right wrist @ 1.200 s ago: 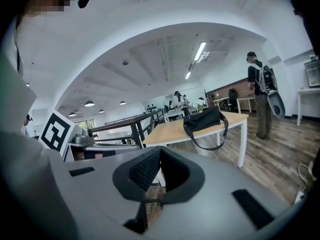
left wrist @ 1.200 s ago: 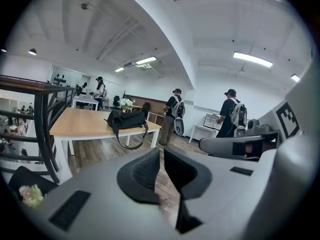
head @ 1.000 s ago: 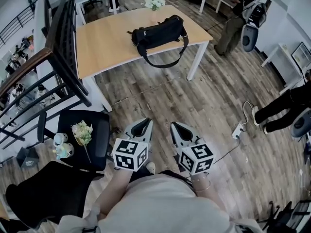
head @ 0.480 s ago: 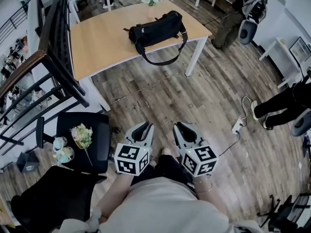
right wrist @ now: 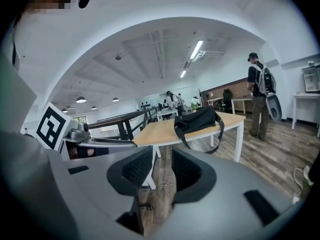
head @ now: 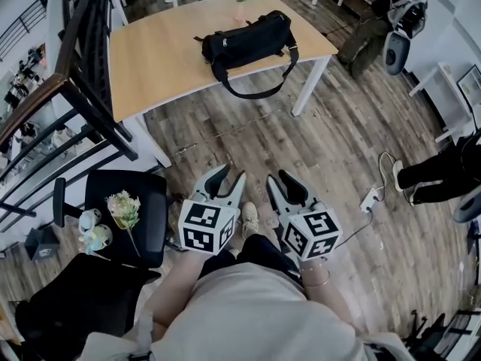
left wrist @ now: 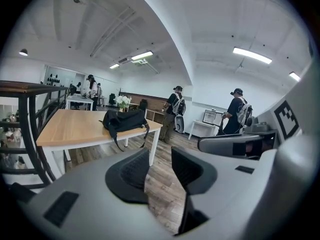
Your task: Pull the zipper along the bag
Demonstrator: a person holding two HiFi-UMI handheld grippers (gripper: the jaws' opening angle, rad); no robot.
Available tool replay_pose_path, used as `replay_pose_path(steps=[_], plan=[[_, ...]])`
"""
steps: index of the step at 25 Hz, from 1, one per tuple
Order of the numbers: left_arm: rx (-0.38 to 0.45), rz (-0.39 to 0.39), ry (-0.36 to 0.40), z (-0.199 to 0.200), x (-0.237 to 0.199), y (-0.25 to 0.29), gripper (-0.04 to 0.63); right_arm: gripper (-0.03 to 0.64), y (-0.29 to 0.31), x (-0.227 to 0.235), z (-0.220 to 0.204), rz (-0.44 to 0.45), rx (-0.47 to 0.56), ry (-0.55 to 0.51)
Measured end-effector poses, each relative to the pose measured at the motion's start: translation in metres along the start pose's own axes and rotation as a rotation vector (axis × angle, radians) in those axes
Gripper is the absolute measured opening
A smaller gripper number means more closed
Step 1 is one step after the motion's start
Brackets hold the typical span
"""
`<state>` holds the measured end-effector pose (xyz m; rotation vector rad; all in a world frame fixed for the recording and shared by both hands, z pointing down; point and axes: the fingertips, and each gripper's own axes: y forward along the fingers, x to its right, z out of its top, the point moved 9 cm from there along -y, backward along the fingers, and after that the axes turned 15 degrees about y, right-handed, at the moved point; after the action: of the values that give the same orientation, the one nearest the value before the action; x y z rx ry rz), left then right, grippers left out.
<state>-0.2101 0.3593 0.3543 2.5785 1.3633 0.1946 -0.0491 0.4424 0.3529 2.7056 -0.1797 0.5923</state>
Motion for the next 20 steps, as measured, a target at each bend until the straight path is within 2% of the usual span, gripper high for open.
replay_pose_path(steps=[9, 14, 20], plan=[[-0.017, 0.056, -0.002, 0.027, -0.043, 0.083, 0.135, 0.130, 0.077, 0.045, 0.069, 0.082, -0.011, -0.099], [-0.011, 0.112, -0.016, 0.041, -0.063, 0.124, 0.135, 0.127, 0.111, 0.072, 0.106, 0.139, 0.012, -0.092], [-0.016, 0.131, -0.049, 0.047, -0.074, 0.165, 0.135, 0.117, 0.146, 0.103, 0.125, 0.181, 0.005, -0.078]])
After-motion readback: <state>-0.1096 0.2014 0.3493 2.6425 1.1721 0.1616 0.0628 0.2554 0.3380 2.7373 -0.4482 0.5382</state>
